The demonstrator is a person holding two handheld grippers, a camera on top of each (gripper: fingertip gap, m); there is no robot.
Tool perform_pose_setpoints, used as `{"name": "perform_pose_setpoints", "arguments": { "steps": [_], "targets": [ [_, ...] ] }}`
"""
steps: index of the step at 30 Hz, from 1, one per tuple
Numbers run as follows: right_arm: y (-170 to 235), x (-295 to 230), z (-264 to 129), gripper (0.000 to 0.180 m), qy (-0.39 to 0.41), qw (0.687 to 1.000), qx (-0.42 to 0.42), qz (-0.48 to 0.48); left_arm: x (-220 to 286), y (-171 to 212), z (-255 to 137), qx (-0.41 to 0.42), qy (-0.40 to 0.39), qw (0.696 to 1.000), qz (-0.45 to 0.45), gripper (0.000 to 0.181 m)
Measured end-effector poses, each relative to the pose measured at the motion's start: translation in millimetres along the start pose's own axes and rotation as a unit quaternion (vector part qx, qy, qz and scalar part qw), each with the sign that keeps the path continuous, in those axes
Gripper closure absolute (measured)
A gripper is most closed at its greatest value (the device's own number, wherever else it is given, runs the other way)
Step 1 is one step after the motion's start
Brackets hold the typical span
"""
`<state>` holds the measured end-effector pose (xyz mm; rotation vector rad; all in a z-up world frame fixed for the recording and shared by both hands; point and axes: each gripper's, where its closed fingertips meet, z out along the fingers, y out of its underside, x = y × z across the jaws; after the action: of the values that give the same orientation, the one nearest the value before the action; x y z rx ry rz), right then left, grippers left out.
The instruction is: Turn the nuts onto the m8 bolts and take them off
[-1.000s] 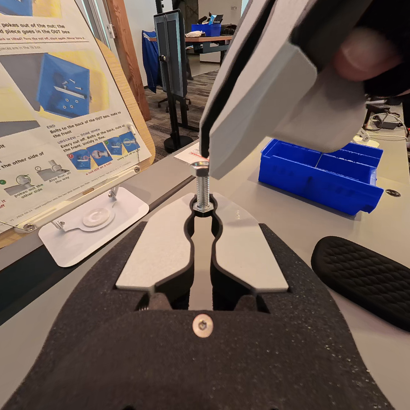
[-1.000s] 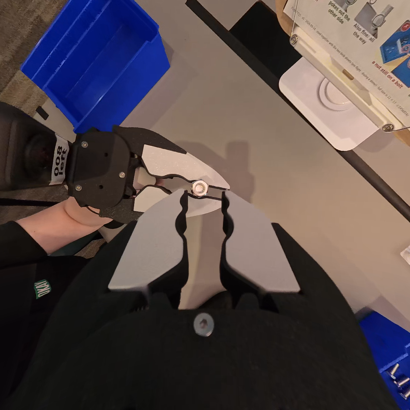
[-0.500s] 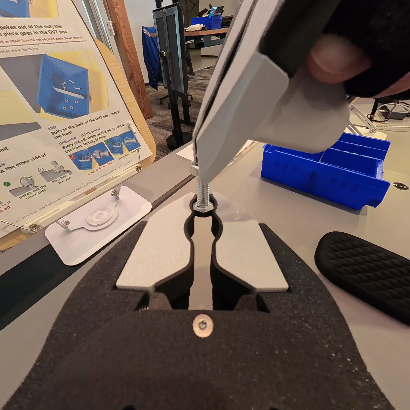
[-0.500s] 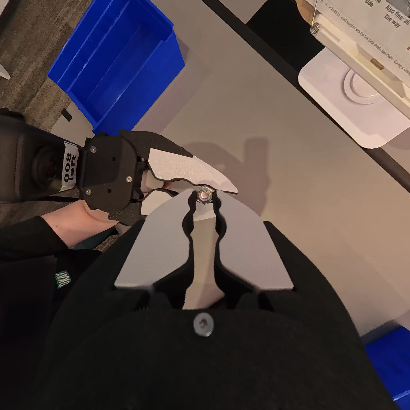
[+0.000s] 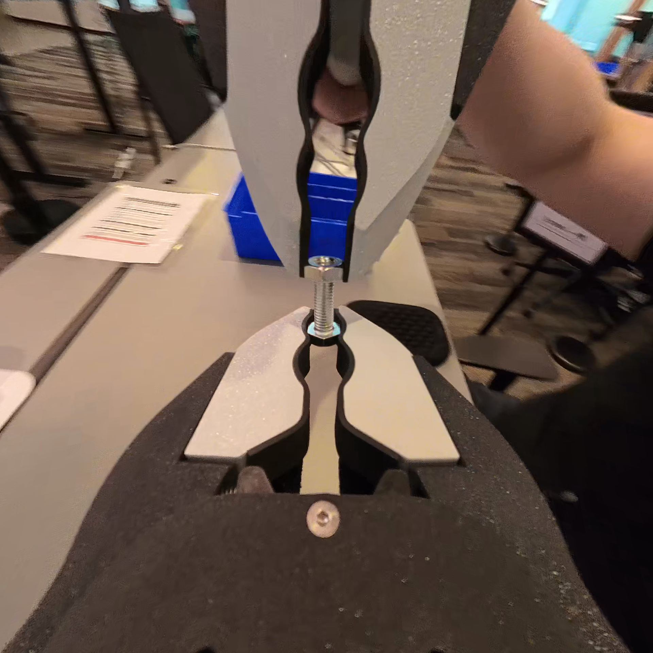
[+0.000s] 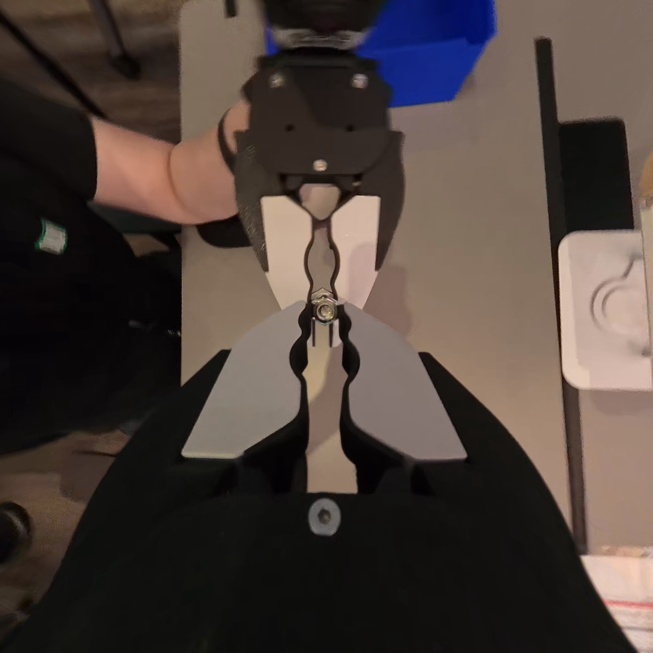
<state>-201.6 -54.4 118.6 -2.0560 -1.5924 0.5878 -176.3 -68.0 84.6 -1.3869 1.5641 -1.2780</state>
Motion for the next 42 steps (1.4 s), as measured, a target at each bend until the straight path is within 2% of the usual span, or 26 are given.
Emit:
{"name": "perform_pose_setpoints", "arguments": {
  "steps": [5, 12, 19, 26, 33, 36, 39, 40, 42],
  "targets": [
    [4, -35, 4, 0.166, -0.019, 0.994, 0.024, -0.107, 45, 14, -2, -0.035, 0.131, 0.991, -0.006, 0.171],
    [7, -79, 12, 0.166, -0.007, 0.962, 0.045, -0.269, 97, 28, -12, -0.075, 0.298, 0.952, -0.003, 0.171],
    [4, -118, 25, 0.166, -0.007, 0.932, 0.045, -0.36, 140, 46, -26, -0.105, 0.449, 0.887, 0.027, 0.171],
    [-5, -139, 26, 0.166, 0.024, 0.903, 0.045, -0.427, 165, 60, -41, -0.118, 0.585, 0.8, 0.055, 0.171],
    [-6, -126, 7, 0.166, 0.052, 0.92, 0.074, -0.381, 150, 57, -21, -0.119, 0.542, 0.831, 0.033, 0.171],
    [16, -95, -21, 0.166, 0.138, 0.935, 0.072, -0.319, 137, 49, -19, -0.093, 0.496, 0.863, 0.015, 0.171],
    [68, -59, -74, 0.166, 0.228, 0.948, 0.085, -0.204, 118, 34, -20, -0.054, 0.419, 0.906, 0.01, 0.171],
    [98, -41, -95, 0.166, 0.265, 0.951, 0.076, -0.138, 110, 29, -20, -0.039, 0.384, 0.922, 0.011, 0.171],
    [180, -7, -134, 0.166, 0.343, 0.939, 0.033, 0.009, 92, 17, -21, -0.01, 0.31, 0.951, 0.007, 0.171]
  ]
}}
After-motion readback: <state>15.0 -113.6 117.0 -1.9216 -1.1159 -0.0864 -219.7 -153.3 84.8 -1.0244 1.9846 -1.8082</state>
